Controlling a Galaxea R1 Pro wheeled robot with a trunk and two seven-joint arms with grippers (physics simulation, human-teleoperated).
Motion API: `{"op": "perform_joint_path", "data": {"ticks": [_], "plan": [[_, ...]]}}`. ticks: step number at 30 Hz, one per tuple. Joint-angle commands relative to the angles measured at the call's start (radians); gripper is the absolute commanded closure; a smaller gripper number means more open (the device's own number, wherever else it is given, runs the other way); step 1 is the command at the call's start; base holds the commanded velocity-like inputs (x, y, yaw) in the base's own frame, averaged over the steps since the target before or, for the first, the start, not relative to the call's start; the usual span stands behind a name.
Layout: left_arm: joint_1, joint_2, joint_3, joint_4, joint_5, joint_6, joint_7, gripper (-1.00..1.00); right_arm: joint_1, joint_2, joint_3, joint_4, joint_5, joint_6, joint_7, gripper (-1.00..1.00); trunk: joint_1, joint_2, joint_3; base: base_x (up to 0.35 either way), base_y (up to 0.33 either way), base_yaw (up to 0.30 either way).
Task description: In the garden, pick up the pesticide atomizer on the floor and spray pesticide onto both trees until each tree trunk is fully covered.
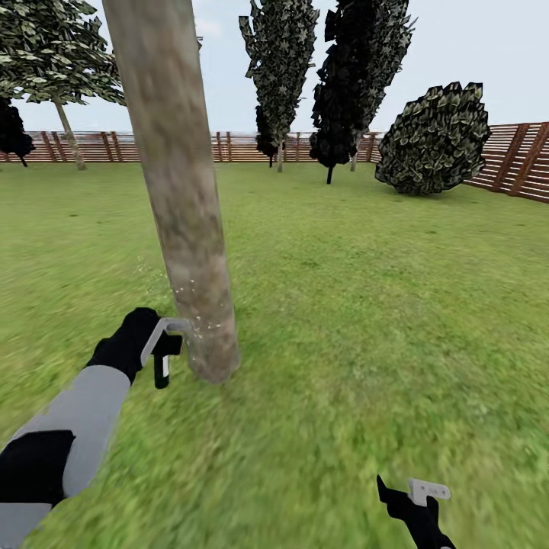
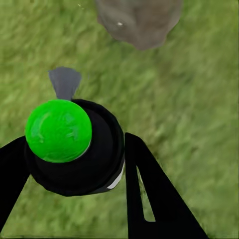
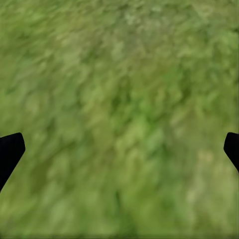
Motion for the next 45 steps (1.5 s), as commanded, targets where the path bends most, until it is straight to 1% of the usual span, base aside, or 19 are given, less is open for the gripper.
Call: {"op": "perform_joint_path", "data": {"ticks": [1, 5, 8, 10, 12, 14, 16, 20, 21, 23, 26, 28, 29, 32, 33, 36, 39, 42, 45], "plan": [[0.002, 0.012, -0.003, -0.001, 0.01, 0.0, -0.001, 1.0, 0.0, 0.0, 0.0, 0.0, 0.0, 0.0, 0.0, -1.0, 0.0, 0.0, 0.0, 0.0, 0.0, 0.0], [0.005, 0.007, -0.005, -0.003, 0.005, 0.001, -0.001, 1.0, 0.0, 0.0, 0.0, 0.0, 0.001, 0.0, 0.0, -1.0, 0.0, 0.0, 0.0, -0.027, 0.0, 0.0], [-0.001, -0.052, -0.006, -0.003, 0.003, 0.0, 0.001, 1.0, 0.0, 0.0, 0.0, 0.0, 0.001, 0.0, 0.0, -1.0, 0.0, 0.0, 0.0, -0.292, 0.0, 0.0], [-0.004, -0.072, -0.007, -0.003, 0.003, -0.001, 0.001, 1.0, 0.0, 0.0, 0.0, 0.0, 0.001, 0.0, 0.0, -1.0, 0.0, 0.0, 0.0, -0.337, 0.0, 0.0], [-0.03, -0.106, -0.007, -0.003, 0.003, 0.001, 0.003, 1.0, 0.0, 0.0, 0.0, 0.0, 0.001, 0.0, 0.0, -1.0, 0.0, 0.0, 0.0, -0.278, 0.0, 0.0], [-0.046, -0.118, -0.007, -0.007, 0.001, 0.001, 0.003, 1.0, 0.0, 0.0, 0.0, 0.0, 0.001, 0.0, 0.0, -1.0, 0.0, 0.0, 0.0, -0.083, 0.0, 0.0], [-0.056, -0.119, -0.006, -0.023, 0.0, 0.001, 0.004, 1.0, 0.0, 0.0, 0.0, 0.0, 0.0, 0.0, 0.0, -1.0, 0.0, 0.0, 0.0, -0.027, 0.0, 0.0], [-0.065, -0.101, -0.001, -0.08, -0.002, 0.002, 0.005, 1.0, 0.0, 0.0, 0.0, 0.0, 0.0, 0.0, 0.0, -1.0, 0.0, 0.0, 0.0, -0.004, 0.0, 0.0], [-0.067, -0.089, 0.0, -0.096, -0.002, 0.003, 0.005, 1.0, 0.0, 0.0, 0.0, 0.0, 0.001, 0.0, 0.0, -1.0, 0.0, 0.0, 0.0, 0.0, 0.0, 0.0], [-0.069, -0.042, 0.003, -0.112, 0.004, 0.01, 0.005, 1.0, 0.0, 0.0, 0.0, 0.0, 0.001, 0.0, 0.0, -1.0, 0.0, 0.0, 0.0, 0.0, 0.0, 0.0], [-0.07, -0.045, 0.001, -0.114, 0.009, 0.011, 0.005, 1.0, 0.0, 0.0, 0.0, 0.0, 0.0, 0.0, 0.0, -1.0, 0.0, 0.0, 0.0, 0.0, 0.0, 0.0], [-0.079, -0.094, -0.001, -0.115, 0.01, 0.012, 0.005, 1.0, 0.0, 0.0, 0.0, 0.0, 0.0, 0.0, 0.0, -1.0, 0.0, 0.0, 0.0, 0.0, 0.0, 0.0], [-0.086, -0.132, -0.003, -0.115, 0.006, 0.012, 0.005, 1.0, 0.0, -0.001, 0.0, 0.0, -0.001, 0.0, 0.0, -1.0, 0.0, 0.0, 0.0, 0.0, 0.0, 0.0], [-0.134, -0.18, -0.003, -0.104, 0.003, 0.012, 0.006, 1.0, 0.0, -0.001, -0.001, 0.0, -0.001, 0.0, 0.0, -1.0, 0.0, 0.0, 0.0, 0.0, 0.0, 0.0], [-0.151, -0.187, -0.002, -0.101, 0.003, 0.013, 0.006, 1.0, 0.0, -0.002, -0.001, 0.0, -0.001, 0.0, 0.0, -1.0, 0.0, 0.0, 0.0, 0.0, 0.0, 0.0], [-0.161, -0.174, 0.0, -0.101, 0.003, 0.013, 0.006, 1.0, 0.0, -0.002, -0.001, 0.0, -0.001, 0.0, 0.0, -1.0, 0.0, 0.0, 0.0, 0.0, 0.0, 0.0], [-0.17, -0.101, 0.004, -0.101, 0.003, 0.015, 0.006, 1.0, 0.0, -0.002, 0.0, 0.0, -0.001, 0.0, 0.0, -1.0, 0.0, 0.0, 0.0, 0.0, 0.0, 0.0], [-0.198, -0.043, 0.005, -0.1, 0.004, 0.017, 0.006, 1.0, 0.0, -0.002, 0.0, 0.0, -0.001, 0.0, 0.0, -1.0, 0.0, 0.0, 0.0, 0.0, 0.0, 0.0], [-0.215, -0.027, 0.004, -0.101, 0.004, 0.017, 0.006, 1.0, 0.0, -0.003, 0.0, 0.0, 0.0, 0.0, 0.0, -1.0, 0.0, 0.0, 0.0, 0.0, 0.0, 0.0]]}}
